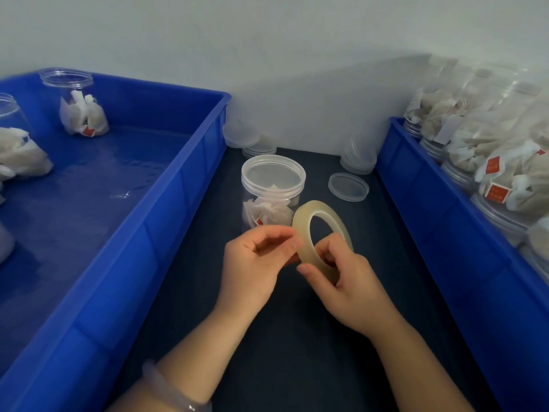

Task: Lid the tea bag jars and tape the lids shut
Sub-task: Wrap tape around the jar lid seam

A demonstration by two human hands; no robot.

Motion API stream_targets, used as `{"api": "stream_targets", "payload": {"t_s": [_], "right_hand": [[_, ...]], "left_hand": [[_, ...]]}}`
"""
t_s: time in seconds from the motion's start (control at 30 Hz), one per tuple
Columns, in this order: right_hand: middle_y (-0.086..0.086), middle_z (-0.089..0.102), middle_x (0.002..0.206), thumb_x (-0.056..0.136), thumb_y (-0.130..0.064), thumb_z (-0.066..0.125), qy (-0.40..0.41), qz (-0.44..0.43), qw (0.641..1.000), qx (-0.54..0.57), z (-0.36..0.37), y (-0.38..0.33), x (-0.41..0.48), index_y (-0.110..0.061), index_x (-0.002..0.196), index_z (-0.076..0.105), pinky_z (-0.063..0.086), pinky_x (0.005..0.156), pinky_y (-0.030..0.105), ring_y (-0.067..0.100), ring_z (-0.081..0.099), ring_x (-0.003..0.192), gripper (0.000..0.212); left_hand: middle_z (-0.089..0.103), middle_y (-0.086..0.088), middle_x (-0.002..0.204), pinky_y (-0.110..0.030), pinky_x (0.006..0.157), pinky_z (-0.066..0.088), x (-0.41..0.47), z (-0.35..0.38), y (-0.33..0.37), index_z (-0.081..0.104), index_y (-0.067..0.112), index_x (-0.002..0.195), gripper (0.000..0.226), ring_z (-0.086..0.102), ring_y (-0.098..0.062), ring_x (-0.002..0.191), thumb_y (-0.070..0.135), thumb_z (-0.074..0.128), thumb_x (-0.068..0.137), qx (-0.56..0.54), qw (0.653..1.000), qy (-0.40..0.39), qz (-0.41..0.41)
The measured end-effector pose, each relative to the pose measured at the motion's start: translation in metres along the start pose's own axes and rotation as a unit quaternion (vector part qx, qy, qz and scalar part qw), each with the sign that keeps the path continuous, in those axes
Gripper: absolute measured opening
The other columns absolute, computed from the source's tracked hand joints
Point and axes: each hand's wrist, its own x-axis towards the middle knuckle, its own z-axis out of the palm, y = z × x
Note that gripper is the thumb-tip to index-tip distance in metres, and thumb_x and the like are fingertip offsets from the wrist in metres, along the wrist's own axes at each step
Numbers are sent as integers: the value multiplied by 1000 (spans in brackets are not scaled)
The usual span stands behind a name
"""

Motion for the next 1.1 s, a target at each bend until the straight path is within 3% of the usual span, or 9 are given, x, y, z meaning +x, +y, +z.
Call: {"api": "stream_targets", "payload": {"t_s": [0.1, 0.43, 0.63, 0.77, 1.0, 1.1], "right_hand": [[-3, 57, 71, 84, -44, 56, -7, -4, 1000, -4, -1, -1, 1, -19, 89, 50, 48, 55, 41, 16, 54, 59, 26], [-2, 53, 69, 85, -39, 62, 7, -17, 1000, 4, -1, 1, -1, -20, 86, 48, 44, 52, 38, 18, 51, 57, 24], [0, 55, 70, 85, -39, 61, 19, -11, 1000, 21, 2, 0, 1, -16, 88, 49, 45, 55, 39, 19, 53, 59, 25], [-3, 56, 71, 85, -41, 61, 15, -14, 1000, 13, 2, 0, 0, -18, 88, 50, 45, 55, 35, 17, 54, 60, 25], [-6, 57, 73, 84, -46, 58, 0, -3, 1000, -12, -1, 2, -1, -20, 90, 53, 46, 57, 33, 14, 56, 63, 27], [-6, 56, 70, 81, -47, 57, 27, 11, 999, -14, -1, 2, 0, -19, 88, 53, 47, 56, 38, 14, 54, 60, 29]], "left_hand": [[74, 0, 85, -20, 64, 56, -2, 1, 0, 72, 14, 92, 15, 72, -16, 79, 6, 70, 79, -22, 1000, -1, -2], [74, -4, 83, -20, 65, 55, 5, -1, 2, 69, 8, 88, 8, 72, -17, 79, 5, 67, 81, -48, 995, -53, -67], [74, -1, 88, -19, 67, 55, 3, -2, 2, 69, 8, 97, 19, 71, -15, 82, 3, 69, 80, -21, 999, -29, 10], [75, 0, 84, -17, 65, 55, 2, -3, 0, 73, 11, 90, 15, 73, -16, 78, 7, 70, 77, -26, 1000, -8, 14], [69, 3, 82, -18, 71, 54, 2, 1, -5, 63, 16, 93, 9, 67, -5, 76, 16, 54, 94, 150, 987, -29, 41], [64, 10, 74, -17, 70, 51, 3, -5, -2, 58, 18, 89, 15, 62, -3, 70, 18, 46, 97, 162, 980, -115, 1]]}}
